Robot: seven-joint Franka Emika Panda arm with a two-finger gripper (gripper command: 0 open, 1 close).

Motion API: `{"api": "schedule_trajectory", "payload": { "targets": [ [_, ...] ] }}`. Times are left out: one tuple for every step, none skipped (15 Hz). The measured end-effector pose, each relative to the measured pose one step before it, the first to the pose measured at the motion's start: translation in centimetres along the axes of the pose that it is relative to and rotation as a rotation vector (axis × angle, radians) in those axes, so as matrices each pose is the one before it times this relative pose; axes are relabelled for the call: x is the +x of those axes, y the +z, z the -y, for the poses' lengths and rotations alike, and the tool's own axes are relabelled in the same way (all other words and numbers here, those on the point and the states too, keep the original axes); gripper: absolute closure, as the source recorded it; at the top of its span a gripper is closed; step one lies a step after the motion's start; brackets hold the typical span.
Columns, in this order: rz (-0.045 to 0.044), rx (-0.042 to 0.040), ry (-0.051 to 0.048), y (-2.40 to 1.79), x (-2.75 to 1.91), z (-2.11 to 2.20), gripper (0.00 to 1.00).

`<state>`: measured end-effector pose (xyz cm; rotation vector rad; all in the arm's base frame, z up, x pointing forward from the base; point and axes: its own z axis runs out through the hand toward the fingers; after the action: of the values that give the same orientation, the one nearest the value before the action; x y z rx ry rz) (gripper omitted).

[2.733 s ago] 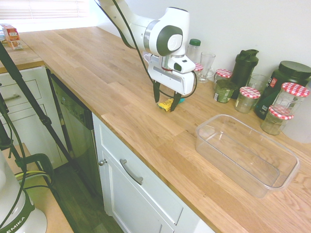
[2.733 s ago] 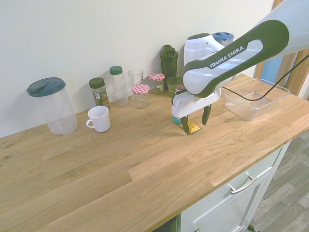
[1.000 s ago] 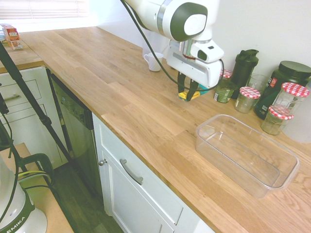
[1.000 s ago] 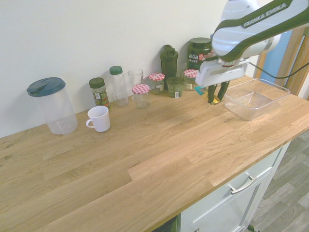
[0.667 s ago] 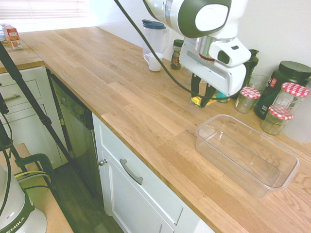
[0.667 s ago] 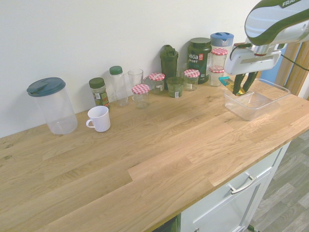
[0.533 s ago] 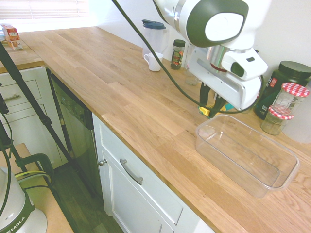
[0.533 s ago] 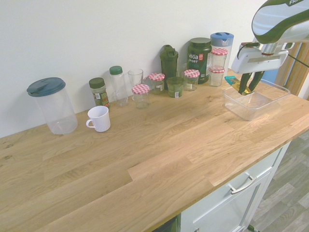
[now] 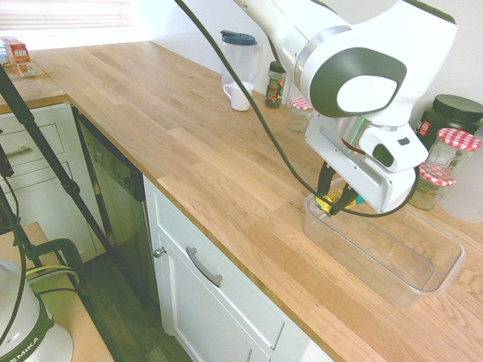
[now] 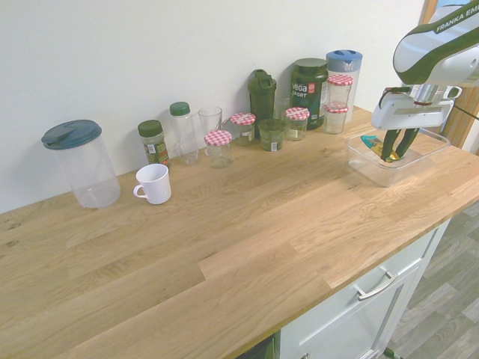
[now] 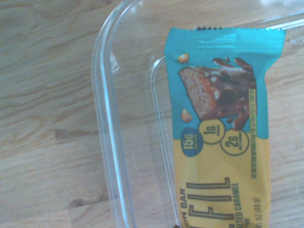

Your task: Put the protein bar into the container

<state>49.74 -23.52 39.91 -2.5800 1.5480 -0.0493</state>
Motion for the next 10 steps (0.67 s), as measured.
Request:
{"api": "schedule_trajectory", "payload": {
  "targets": [
    [0.00356, -0.00082, 0.00811, 0.085, 0.539, 0.107, 0.0],
    [-0.00145, -0.0012, 0.00505, -0.164, 0.539, 0.062, 0.0],
    [-0.00094, 0.00118, 0.00452, -0.318, 0.46, -0.054, 0.0],
    [0.00014, 0.00405, 0.00234, -0.325, 0.305, -0.076, 0.0],
    [0.00264, 0.00233, 0.00018, -0.214, 0.143, -0.042, 0.0],
    [0.0014, 0.00014, -0.0008, -0.052, 0.036, -0.01, 0.0],
    [0.00073, -0.00041, -0.00048, 0.029, 0.003, 0.008, 0.0],
    [0.0007, -0.00065, -0.00024, 0.054, -0.003, 0.012, 0.0],
    [0.00025, -0.00019, -0.00058, 0.02, -0.018, 0.028, 0.0],
    [-0.00026, 0.0002, -0.00031, -0.01, -0.004, 0.017, 0.0]
  ]
}}
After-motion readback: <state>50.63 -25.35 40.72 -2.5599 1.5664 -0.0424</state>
